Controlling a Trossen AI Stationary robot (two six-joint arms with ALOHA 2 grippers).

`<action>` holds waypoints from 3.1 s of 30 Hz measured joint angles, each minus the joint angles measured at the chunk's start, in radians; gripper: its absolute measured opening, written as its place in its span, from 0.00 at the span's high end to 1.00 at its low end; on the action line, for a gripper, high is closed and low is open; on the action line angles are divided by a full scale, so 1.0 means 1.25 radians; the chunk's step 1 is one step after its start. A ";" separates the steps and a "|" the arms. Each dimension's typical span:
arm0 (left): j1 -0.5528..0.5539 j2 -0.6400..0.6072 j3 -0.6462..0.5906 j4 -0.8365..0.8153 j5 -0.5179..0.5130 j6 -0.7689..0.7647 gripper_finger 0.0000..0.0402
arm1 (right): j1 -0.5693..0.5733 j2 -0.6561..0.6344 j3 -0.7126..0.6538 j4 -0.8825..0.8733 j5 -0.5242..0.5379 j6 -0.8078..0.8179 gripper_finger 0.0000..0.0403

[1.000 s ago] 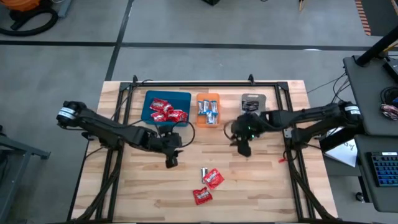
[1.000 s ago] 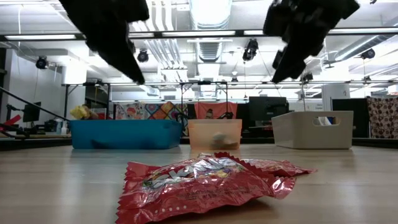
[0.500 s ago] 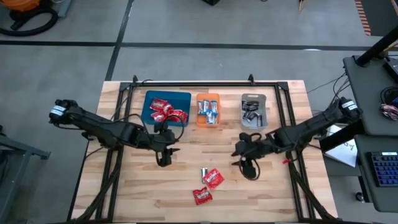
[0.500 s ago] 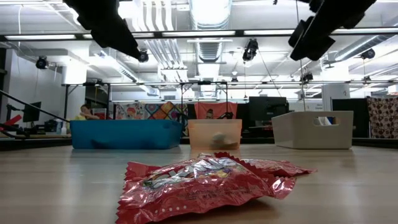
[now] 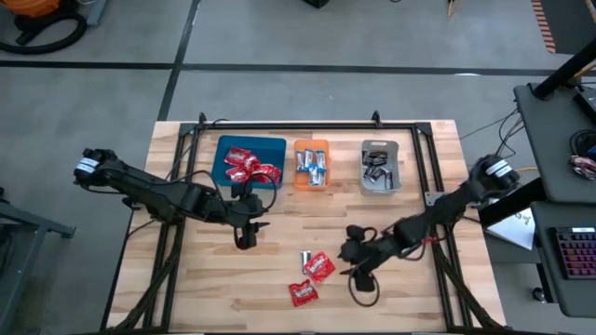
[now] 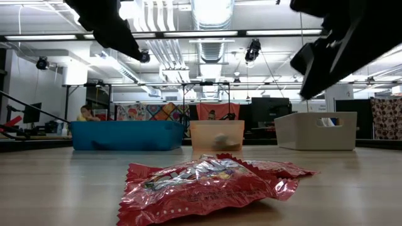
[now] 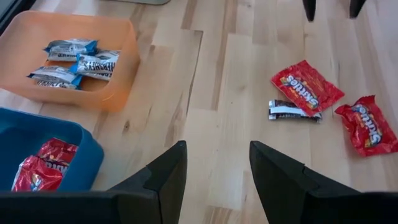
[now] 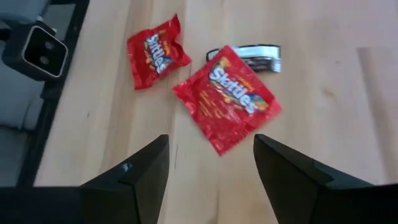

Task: Sort candy
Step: Put the red candy into the blue bin

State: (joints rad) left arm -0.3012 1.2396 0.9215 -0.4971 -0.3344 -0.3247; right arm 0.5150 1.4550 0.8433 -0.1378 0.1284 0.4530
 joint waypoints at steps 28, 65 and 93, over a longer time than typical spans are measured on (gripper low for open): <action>0.001 0.002 0.000 -0.084 -0.077 0.110 0.61 | -0.062 0.402 0.285 -0.016 0.083 -0.014 0.48; -0.127 -0.013 -0.297 0.456 0.079 0.061 0.61 | -0.037 0.201 0.183 -0.039 0.126 0.094 0.98; -0.126 0.010 -0.341 0.600 0.050 0.100 0.61 | 0.035 0.226 0.248 -0.104 0.116 0.293 0.38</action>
State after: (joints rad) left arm -0.4583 1.2527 0.4950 0.2527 -0.2722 -0.1997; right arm 0.5583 1.7374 1.1538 -0.2672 0.2729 0.8190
